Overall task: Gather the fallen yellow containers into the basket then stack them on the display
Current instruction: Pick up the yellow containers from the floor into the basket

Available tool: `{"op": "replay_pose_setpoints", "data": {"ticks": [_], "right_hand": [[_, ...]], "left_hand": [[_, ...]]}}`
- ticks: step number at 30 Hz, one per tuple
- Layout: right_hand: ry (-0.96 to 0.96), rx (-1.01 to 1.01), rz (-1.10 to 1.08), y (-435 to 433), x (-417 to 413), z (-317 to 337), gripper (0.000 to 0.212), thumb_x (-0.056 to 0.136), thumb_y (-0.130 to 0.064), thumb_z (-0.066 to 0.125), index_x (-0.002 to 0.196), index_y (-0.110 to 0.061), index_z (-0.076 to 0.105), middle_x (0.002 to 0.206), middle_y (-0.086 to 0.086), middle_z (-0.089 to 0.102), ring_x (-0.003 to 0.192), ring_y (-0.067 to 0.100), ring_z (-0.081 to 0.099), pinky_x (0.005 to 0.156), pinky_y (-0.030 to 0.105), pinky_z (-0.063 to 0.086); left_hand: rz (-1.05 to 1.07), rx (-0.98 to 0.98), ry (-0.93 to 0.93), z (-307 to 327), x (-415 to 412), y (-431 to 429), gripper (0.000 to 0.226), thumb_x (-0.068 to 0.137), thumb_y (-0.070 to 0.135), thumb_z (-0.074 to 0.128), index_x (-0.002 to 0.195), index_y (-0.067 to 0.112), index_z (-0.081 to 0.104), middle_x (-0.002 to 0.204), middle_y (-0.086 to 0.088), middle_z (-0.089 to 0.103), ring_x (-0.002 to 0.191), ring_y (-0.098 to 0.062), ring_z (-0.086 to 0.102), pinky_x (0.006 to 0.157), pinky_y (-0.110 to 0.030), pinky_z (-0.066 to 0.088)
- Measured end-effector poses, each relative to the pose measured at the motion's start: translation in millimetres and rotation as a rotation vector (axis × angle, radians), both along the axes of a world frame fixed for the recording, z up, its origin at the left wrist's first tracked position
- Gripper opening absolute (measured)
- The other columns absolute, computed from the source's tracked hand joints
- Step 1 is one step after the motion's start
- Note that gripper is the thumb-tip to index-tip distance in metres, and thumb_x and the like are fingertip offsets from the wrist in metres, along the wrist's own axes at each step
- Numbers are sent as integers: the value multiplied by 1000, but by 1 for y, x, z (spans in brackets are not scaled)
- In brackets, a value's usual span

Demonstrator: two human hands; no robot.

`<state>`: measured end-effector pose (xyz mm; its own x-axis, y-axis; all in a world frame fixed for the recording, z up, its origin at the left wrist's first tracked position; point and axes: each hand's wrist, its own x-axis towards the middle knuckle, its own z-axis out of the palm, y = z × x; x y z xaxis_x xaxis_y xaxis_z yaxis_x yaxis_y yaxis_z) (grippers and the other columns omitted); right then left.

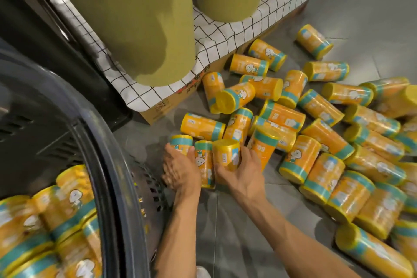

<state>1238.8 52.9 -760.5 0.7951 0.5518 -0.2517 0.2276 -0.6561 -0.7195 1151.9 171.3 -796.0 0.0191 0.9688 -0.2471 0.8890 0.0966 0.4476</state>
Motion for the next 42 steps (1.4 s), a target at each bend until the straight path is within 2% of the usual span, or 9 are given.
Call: {"op": "replay_pose_setpoints", "data": {"ticks": [6,10,16,21,25,28,32,35,42], "right_hand": [[271,309,-68,-14,19,37,34,88,-27,77,110,-34,52,95,-6,67,85,12,68,73,28,56],[358,336,-83,-34,45,93,41,87,-37,69,121,-27,50,99,-7,70,87,10,68,69,17,51],[383,406,-178,-85,73,189,36,96,-23,72,128,-22,57,111,-1,74,92,8,73,70,20,57],[351,431,-256,-124,75,265,62,78,-51,77,131,-24,58,118,-2,73,106,18,72,92,42,59],[332,473,-248,-130,68,317,44,82,-43,77,121,-24,66,111,0,76,102,20,74,88,41,60],[306,482,-188,-115,59,355,27,91,-34,74,114,-24,67,102,-2,76,88,5,73,74,24,57],[298,428,-23,-69,31,394,39,82,-46,76,113,-24,66,102,0,76,93,17,73,86,40,59],[301,350,163,-20,-2,406,35,89,-42,74,115,-23,64,101,-2,73,91,15,70,76,32,55],[289,128,472,66,-109,384,42,87,-39,77,111,-17,51,96,-5,67,79,3,60,63,20,45]], "left_hand": [[19,60,-164,45,9,-16,69,97,57,57,143,9,40,128,-17,61,113,-38,62,82,-47,53],[-39,-76,-425,103,24,-42,69,93,68,51,136,13,45,126,-16,63,111,-38,63,90,-50,54],[-161,-276,-738,204,48,-82,79,66,88,61,113,25,59,107,0,71,101,-24,69,88,-49,58],[-308,-295,-786,285,59,-109,70,70,87,59,114,32,58,108,5,71,103,-20,69,91,-48,57],[-381,-261,-854,349,53,-109,46,85,67,68,108,28,60,97,7,73,93,-16,71,88,-46,58],[-385,-215,-858,390,33,-87,55,76,77,65,103,29,60,94,5,73,90,-19,71,87,-51,58],[-308,-179,-903,428,-14,-40,61,68,77,73,102,27,64,96,2,75,91,-20,74,86,-54,60],[-158,-167,-951,434,-59,-2,46,79,50,84,103,18,64,98,-5,76,89,-21,76,85,-53,62],[138,-138,-546,380,-188,76,70,68,68,77,108,13,60,107,-5,70,95,-23,71,85,-43,60]]}}
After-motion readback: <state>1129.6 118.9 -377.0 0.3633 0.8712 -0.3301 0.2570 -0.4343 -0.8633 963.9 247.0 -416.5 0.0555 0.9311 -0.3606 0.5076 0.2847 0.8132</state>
